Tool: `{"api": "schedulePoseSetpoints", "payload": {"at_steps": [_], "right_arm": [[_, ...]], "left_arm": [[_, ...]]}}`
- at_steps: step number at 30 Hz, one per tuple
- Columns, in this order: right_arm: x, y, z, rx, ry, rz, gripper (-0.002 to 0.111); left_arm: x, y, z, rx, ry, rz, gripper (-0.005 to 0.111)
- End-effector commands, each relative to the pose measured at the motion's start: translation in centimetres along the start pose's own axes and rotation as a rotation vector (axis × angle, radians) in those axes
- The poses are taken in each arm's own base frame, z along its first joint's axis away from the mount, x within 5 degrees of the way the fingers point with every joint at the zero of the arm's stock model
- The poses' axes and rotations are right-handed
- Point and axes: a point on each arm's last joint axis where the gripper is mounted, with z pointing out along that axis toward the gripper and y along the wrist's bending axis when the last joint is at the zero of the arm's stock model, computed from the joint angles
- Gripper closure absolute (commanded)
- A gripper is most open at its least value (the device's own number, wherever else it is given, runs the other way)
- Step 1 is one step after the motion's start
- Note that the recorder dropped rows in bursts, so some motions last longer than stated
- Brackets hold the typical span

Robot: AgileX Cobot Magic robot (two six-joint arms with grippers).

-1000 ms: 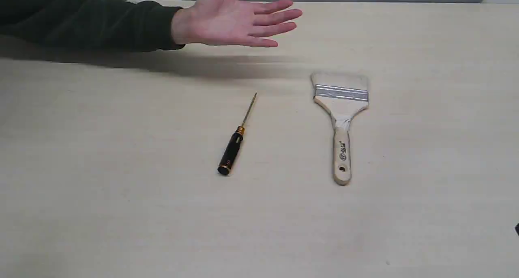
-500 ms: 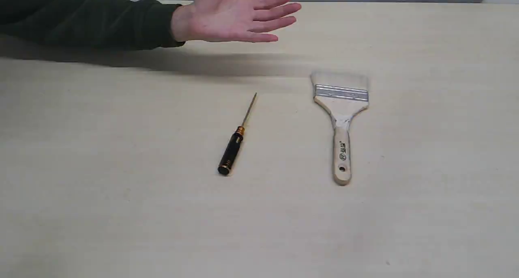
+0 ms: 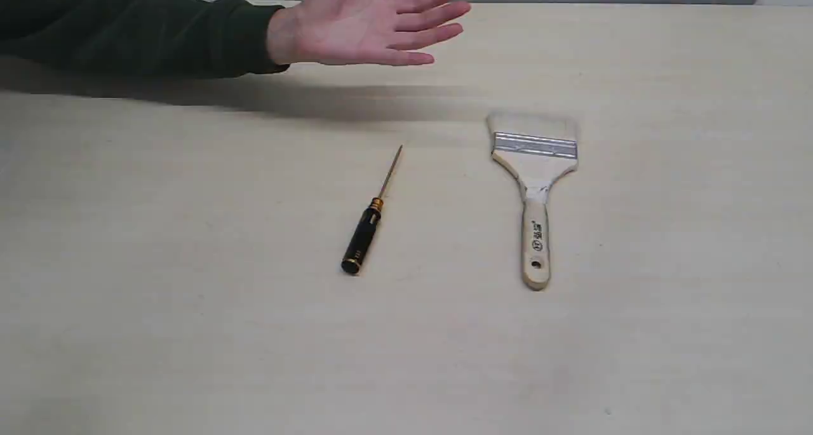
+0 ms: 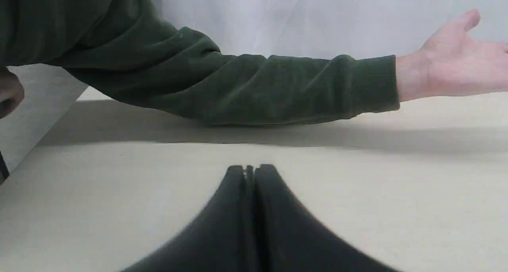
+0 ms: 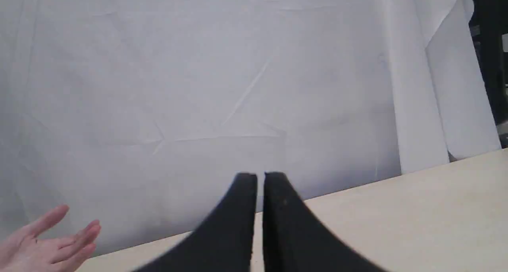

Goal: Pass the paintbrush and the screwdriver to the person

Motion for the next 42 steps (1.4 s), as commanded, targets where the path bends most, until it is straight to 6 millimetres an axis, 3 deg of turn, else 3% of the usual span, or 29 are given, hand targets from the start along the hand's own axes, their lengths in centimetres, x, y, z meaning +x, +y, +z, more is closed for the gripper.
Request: {"api": "schedulePoseSetpoints", "payload": {"at_steps": [1,8,11,15,20,28,34,42], "right_arm": [[0.0,0.0,-0.1,0.003,-0.008,0.044,0.104],[-0.4,0.0,-0.1,-0.002,-0.050,0.148,0.104],[-2.5,0.7,-0.2,-0.028,-0.091,0.125,0.104],[-5.8,2.1,0.3,-0.039,-0.016,0.052,0.104],[-9.1,3.7,2.8,-0.048,0.184,-0.042,0.104],[-12.3,6.4,8.1,-0.193,0.453,-0.198,0.104],[-12.8,7.2,12.6,-0.244,0.644,-0.238,0.104],[-9.1,6.3,17.3,-0.236,0.838,-0.226,0.104]], "left_arm": [[-0.1,0.0,0.0,0.007,-0.012,-0.001,0.107],[0.0,0.0,0.0,0.008,-0.008,-0.003,0.107],[0.0,-0.1,0.0,0.008,-0.010,-0.005,0.107],[0.0,-0.1,0.0,0.008,-0.010,-0.005,0.107],[0.0,-0.1,0.0,0.008,-0.010,-0.005,0.107],[0.0,-0.1,0.0,0.008,-0.010,-0.005,0.107],[0.0,-0.1,0.0,0.008,-0.010,-0.005,0.107],[-0.1,0.0,0.0,0.007,-0.013,-0.001,0.107]]}}
